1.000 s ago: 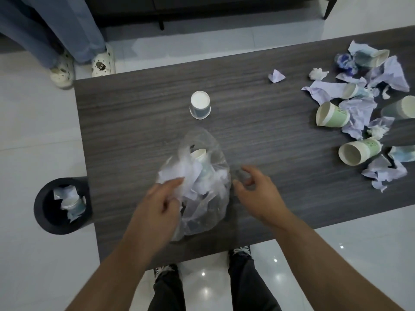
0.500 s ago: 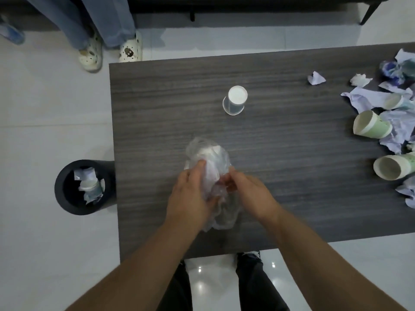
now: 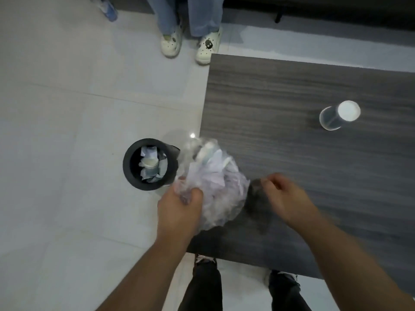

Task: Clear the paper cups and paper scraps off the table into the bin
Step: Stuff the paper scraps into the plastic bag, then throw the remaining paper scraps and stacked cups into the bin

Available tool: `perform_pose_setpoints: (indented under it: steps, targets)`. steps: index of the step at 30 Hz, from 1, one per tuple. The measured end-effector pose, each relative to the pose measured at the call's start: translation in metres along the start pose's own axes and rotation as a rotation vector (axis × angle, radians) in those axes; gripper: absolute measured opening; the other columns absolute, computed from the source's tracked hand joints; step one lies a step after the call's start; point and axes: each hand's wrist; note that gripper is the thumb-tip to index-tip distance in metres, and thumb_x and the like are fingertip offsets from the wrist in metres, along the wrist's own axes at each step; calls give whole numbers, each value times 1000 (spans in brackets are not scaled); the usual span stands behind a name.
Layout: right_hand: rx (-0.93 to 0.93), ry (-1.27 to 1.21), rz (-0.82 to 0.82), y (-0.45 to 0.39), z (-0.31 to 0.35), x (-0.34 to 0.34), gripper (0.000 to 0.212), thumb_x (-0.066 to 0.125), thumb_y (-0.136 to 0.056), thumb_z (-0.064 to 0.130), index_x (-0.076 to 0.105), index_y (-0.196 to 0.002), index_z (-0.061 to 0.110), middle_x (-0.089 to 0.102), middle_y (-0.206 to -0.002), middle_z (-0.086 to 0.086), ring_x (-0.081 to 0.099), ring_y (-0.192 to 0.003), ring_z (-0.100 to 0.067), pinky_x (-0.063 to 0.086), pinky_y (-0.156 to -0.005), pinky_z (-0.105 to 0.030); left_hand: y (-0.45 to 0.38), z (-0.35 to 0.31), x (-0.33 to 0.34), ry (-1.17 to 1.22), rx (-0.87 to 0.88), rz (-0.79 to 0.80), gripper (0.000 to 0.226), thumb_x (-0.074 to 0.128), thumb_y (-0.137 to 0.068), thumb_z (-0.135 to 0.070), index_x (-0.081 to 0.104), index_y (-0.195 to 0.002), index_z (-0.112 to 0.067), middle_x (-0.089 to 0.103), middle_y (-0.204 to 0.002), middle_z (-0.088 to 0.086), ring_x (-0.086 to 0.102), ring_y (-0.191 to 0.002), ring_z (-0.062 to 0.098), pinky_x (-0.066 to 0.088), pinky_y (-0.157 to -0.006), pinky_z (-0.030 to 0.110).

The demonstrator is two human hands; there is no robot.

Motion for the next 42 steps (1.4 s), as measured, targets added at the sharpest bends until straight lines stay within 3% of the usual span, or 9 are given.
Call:
perform_pose_setpoints:
  steps: [5, 8, 11, 18, 23, 30, 34, 38, 42]
  targets:
    - [19, 95, -48, -19, 23, 50, 27, 62, -101, 37, 65, -78, 25, 65, -70, 16, 62, -72, -14, 44, -66, -27, -61, 38, -81, -91, 23, -302, 15, 56, -89, -40, 65, -88, -28, 68, -81, -9, 64, -77, 3, 43, -59, 9]
    - [38, 124, -87, -34, 29, 76, 25, 62, -101, 37, 67, -83, 20, 67, -75, 11, 66, -77, -21, 50, -70, -33, -116, 83, -108, -325, 55, -388, 27, 59, -89, -36, 74, -95, -15, 63, -113, 5, 51, -94, -1, 46, -82, 22]
    - [9, 95, -123, -43, 29, 93, 20, 63, -99, 37, 70, -83, 25, 66, -66, 9, 67, -71, -16, 51, -60, -28, -177, 118, -105, -502, 17, -451, 28, 66, -88, -33, 81, -103, -14, 53, -119, 11, 56, -102, 29, 53, -92, 45]
    - [-61, 119, -27, -48, 31, 93, 9, 70, -88, 50, 72, -93, 42, 71, -90, 11, 67, -82, -8, 49, -62, -28, -291, 181, -24, -548, -127, 48, 41, 56, -102, -27, 65, -141, -24, 72, -123, 11, 68, -105, 35, 55, -84, 40]
    - [-68, 146, -55, -41, 35, 97, 13, 75, -82, 46, 69, -91, 40, 68, -94, 7, 62, -83, -5, 44, -70, -28, -321, 205, 16, -581, -179, 199, 31, 63, -101, -28, 73, -122, -8, 75, -121, 18, 71, -112, 40, 53, -87, 44]
    - [-95, 163, -24, -46, 27, 94, 13, 76, -81, 39, 68, -91, 39, 61, -99, 10, 57, -88, 1, 43, -76, -26, -342, 216, 33, -397, -380, 288, 52, 37, -116, -27, 44, -161, -3, 51, -162, 21, 47, -150, 38, 32, -128, 45]
    - [-78, 122, 61, -44, 29, 84, 13, 76, -89, 28, 69, -92, 38, 59, -104, 7, 58, -88, -3, 43, -76, -20, -296, 185, 3, -262, -313, 247, 60, 47, -106, -65, 62, -144, -21, 72, -125, 12, 67, -113, 38, 50, -107, 46]
    - [-47, 54, 124, -43, 33, 75, 15, 73, -94, 17, 75, -97, 31, 60, -108, 2, 60, -94, -4, 40, -78, -4, -234, 160, -35, -317, -208, 73, 52, 62, -99, -35, 59, -149, -21, 67, -136, 10, 64, -111, 32, 49, -90, 39]
    - [78, -106, 161, -45, 33, 65, 15, 65, -102, 10, 78, -104, 16, 72, -103, -6, 65, -88, -15, 50, -71, -12, -151, 114, -35, -248, -110, 26, 30, 61, -102, -23, 71, -130, -19, 74, -114, 7, 71, -101, 28, 50, -82, 36]
Point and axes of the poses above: each hand's wrist, its own y-axis away from the middle knuckle, its own x-axis out of the palm, z = x × y
